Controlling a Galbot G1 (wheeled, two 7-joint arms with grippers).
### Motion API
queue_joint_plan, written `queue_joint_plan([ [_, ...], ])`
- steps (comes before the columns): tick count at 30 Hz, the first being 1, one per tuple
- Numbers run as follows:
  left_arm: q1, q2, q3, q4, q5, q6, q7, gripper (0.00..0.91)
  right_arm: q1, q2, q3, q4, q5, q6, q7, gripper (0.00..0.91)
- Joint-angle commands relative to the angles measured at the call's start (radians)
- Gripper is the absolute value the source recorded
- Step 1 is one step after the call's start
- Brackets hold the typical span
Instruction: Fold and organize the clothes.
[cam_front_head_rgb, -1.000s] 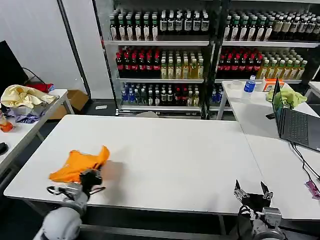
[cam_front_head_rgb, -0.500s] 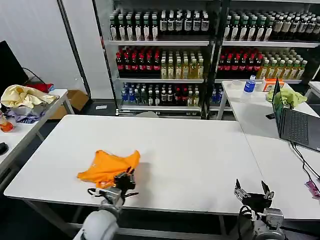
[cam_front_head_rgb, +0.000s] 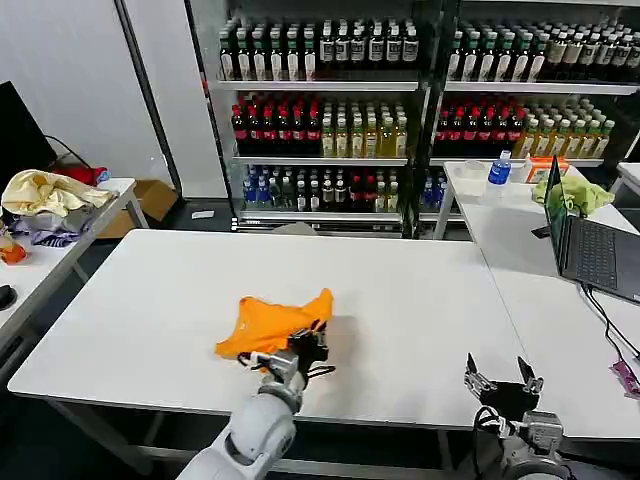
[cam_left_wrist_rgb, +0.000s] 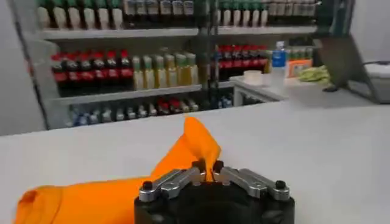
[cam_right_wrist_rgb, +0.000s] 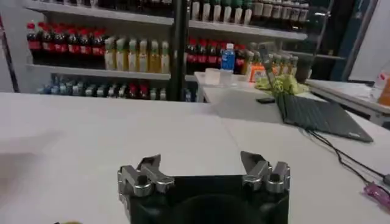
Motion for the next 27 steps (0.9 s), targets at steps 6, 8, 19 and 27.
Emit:
queue_joint_plan([
  [6, 0.007, -0.01, -0.086, -0.095, -0.239, -0.027, 0.044, 0.907, 0.088, 0.004, -0.062, -0.037, 0.01, -0.012, 0.0, 0.907],
  [8, 0.059, 0.037, -0.148, -0.15, -0.276, -0.025, 0.043, 0.907, 0.126, 0.011, -0.1, -0.057, 0.024, -0.019, 0.004, 0.907],
  [19, 0.346, 0.184, -0.584, -0.293, -0.374, -0.022, 0.036, 0.907, 0.38, 0.081, -0.332, -0.213, 0.21, -0.046, 0.069, 0.907],
  [27, 0.425, 0.183, -0.645, -0.313, -0.364, -0.007, 0.028, 0.907, 0.524, 0.193, -0.428, -0.387, 0.299, -0.074, 0.165, 0.907],
])
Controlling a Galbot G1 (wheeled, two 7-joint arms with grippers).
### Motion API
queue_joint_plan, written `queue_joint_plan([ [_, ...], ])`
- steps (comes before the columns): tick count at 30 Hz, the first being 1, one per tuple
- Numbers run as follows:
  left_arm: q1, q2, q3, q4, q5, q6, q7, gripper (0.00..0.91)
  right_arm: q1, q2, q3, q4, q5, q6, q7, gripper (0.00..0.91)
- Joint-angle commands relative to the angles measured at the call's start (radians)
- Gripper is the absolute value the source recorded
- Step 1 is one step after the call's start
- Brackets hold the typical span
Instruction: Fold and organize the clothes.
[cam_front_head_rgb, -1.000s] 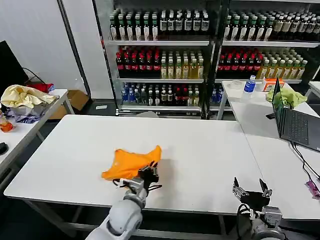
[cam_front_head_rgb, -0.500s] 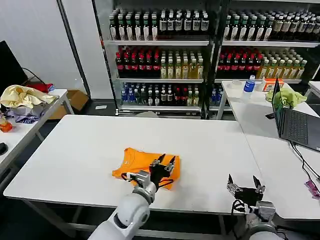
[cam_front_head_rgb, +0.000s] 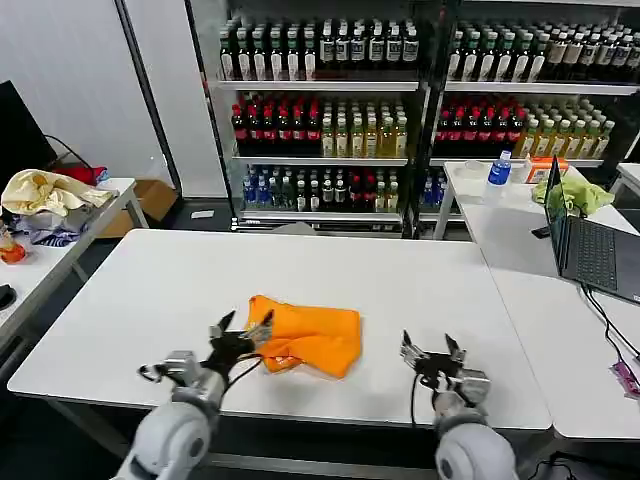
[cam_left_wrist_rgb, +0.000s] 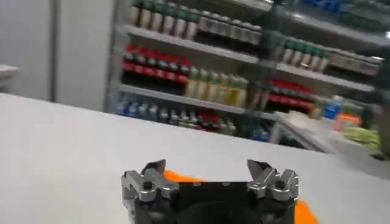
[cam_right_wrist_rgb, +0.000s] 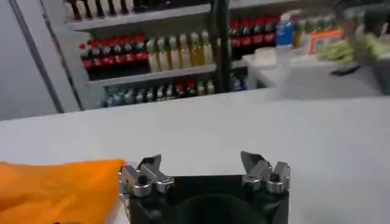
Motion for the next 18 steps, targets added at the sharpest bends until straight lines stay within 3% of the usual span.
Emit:
queue_joint_plan([
  [1, 0.195, 0.057, -0.24, -0.091, -0.057, 0.014, 0.002, 0.907, 0.233, 0.125, -0.172, -0.215, 0.152, -0.031, 0.104, 0.907],
  [8, 0.198, 0.051, -0.221, -0.079, -0.055, 0.019, 0.011, 0.907, 0.312, 0.203, -0.198, -0.335, 0.183, -0.049, 0.162, 0.907],
  [16, 0.211, 0.033, -0.201, -0.099, -0.035, 0.027, 0.016, 0.907, 0.374, 0.221, -0.166, -0.408, 0.211, -0.047, 0.195, 0.907],
  [17, 0.21, 0.032, -0.2, -0.098, -0.035, 0.027, 0.017, 0.907, 0.386, 0.222, -0.165, -0.417, 0.216, -0.044, 0.196, 0.695],
  [18, 0.212, 0.031, -0.199, -0.1, -0.034, 0.027, 0.017, 0.907, 0.394, 0.224, -0.164, -0.428, 0.221, -0.04, 0.199, 0.574],
])
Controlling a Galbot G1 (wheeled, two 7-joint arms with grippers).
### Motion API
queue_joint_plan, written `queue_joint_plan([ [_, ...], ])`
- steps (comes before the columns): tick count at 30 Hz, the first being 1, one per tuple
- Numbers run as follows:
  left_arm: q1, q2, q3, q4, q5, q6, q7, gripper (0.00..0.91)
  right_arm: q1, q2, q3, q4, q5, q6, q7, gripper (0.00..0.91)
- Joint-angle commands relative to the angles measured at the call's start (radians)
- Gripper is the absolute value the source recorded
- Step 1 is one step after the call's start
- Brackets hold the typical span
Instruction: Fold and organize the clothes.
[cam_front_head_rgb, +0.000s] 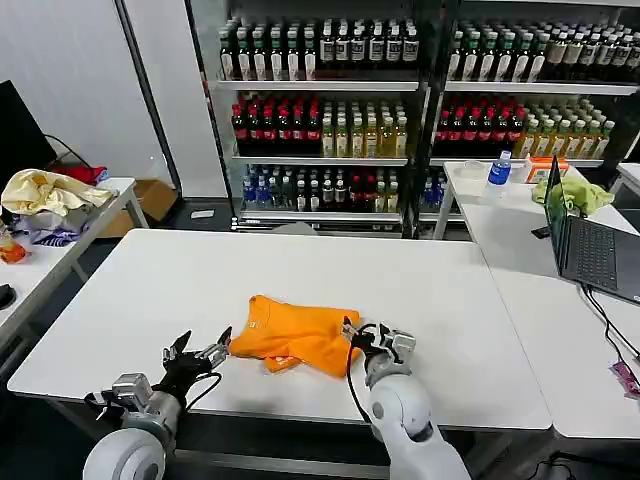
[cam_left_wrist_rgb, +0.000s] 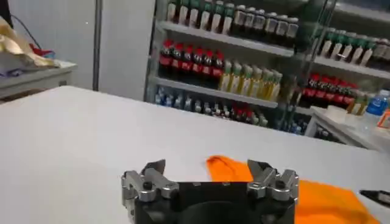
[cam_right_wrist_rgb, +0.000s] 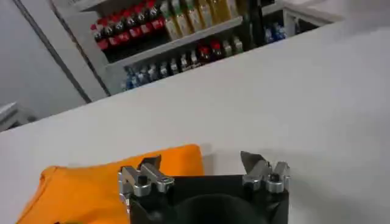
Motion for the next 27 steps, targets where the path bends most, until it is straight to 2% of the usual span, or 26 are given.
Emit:
queue_joint_plan([
  [1, 0.047, -0.001, -0.033, -0.027, 0.002, 0.004, 0.003, 0.907, 0.135, 0.061, -0.019, -0.155, 0.064, 0.003, 0.059, 0.222],
  [2, 0.049, -0.002, -0.033, -0.029, 0.004, 0.004, 0.003, 0.907, 0.14, 0.063, -0.018, -0.162, 0.066, 0.005, 0.061, 0.071],
  [4, 0.052, -0.003, -0.031, -0.034, 0.004, 0.005, 0.004, 0.907, 0.159, 0.07, -0.014, -0.184, 0.074, 0.011, 0.064, 0.0],
  [15, 0.067, -0.005, -0.04, -0.046, 0.004, 0.005, 0.007, 0.907, 0.189, 0.077, -0.015, -0.225, 0.106, 0.007, 0.07, 0.0],
  [27, 0.083, -0.01, -0.041, -0.055, 0.003, 0.004, 0.009, 0.907, 0.196, 0.06, -0.002, -0.241, 0.099, 0.006, 0.065, 0.0],
])
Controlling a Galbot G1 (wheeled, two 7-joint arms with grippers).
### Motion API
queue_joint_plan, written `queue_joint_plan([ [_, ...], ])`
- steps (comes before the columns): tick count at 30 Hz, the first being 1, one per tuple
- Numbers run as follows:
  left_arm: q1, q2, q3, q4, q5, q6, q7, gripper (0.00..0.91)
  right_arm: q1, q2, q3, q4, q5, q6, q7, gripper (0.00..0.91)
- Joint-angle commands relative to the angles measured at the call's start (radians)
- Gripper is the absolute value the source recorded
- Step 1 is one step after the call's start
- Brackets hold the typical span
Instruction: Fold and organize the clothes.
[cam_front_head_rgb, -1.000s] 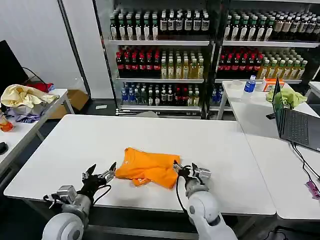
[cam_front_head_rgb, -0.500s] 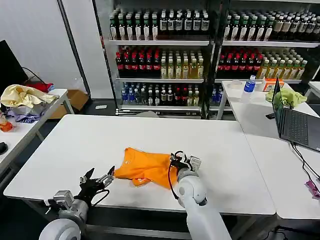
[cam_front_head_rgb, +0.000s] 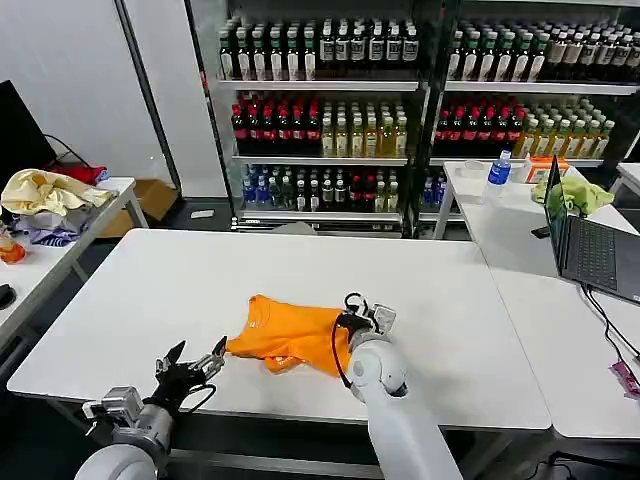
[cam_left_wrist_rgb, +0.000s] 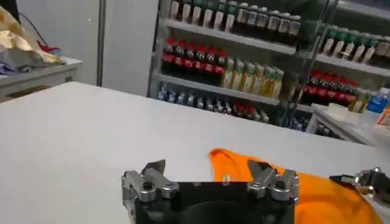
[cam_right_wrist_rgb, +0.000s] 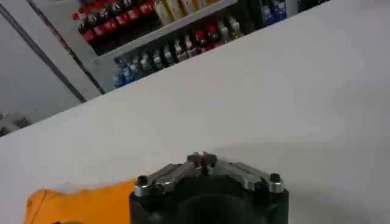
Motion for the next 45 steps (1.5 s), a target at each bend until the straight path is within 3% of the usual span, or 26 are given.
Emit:
queue_joint_plan([
  [1, 0.006, -0.001, 0.0, -0.005, 0.0, 0.0, 0.0, 0.907, 0.032, -0.001, 0.011, -0.044, 0.001, 0.004, -0.003, 0.0],
  [8, 0.004, -0.006, 0.008, -0.011, 0.0, 0.0, -0.001, 0.907, 0.103, -0.031, 0.017, -0.103, -0.027, 0.0, -0.031, 0.0],
  [15, 0.014, -0.01, 0.013, -0.026, 0.001, 0.001, -0.001, 0.907, 0.202, -0.148, -0.02, -0.17, -0.102, -0.036, -0.142, 0.0],
  [26, 0.033, -0.022, 0.02, -0.039, 0.012, 0.0, 0.004, 0.907, 0.271, -0.183, -0.014, -0.288, -0.365, 0.014, -0.291, 0.0],
  [27, 0.036, -0.022, 0.02, -0.041, 0.011, 0.0, 0.004, 0.907, 0.271, -0.188, -0.013, -0.286, -0.378, 0.012, -0.302, 0.363],
  [28, 0.039, -0.021, 0.019, -0.045, 0.012, 0.0, 0.004, 0.907, 0.267, -0.192, -0.015, -0.281, -0.39, 0.012, -0.31, 0.856],
  [29, 0.043, -0.022, 0.018, -0.049, 0.012, -0.001, 0.004, 0.907, 0.259, -0.201, -0.02, -0.273, -0.404, 0.016, -0.321, 0.907],
  [32, 0.052, -0.027, 0.018, -0.058, 0.014, -0.001, 0.005, 0.907, 0.218, -0.215, -0.026, -0.209, -0.418, 0.039, -0.323, 0.907],
  [34, 0.06, -0.031, 0.019, -0.069, 0.019, -0.004, 0.008, 0.907, 0.139, -0.238, -0.022, -0.113, -0.443, 0.146, -0.313, 0.907],
  [38, 0.073, -0.031, 0.017, -0.083, 0.045, -0.015, 0.018, 0.907, -0.017, -0.306, -0.005, 0.097, -0.528, 0.281, -0.32, 0.907],
  [40, 0.081, -0.03, 0.016, -0.09, 0.053, -0.019, 0.02, 0.907, -0.118, -0.341, 0.03, 0.198, -0.585, 0.318, -0.328, 0.907],
  [45, 0.098, -0.037, 0.016, -0.115, 0.072, -0.022, 0.023, 0.907, -0.41, -0.373, 0.18, 0.46, -0.592, 0.338, -0.338, 0.907],
])
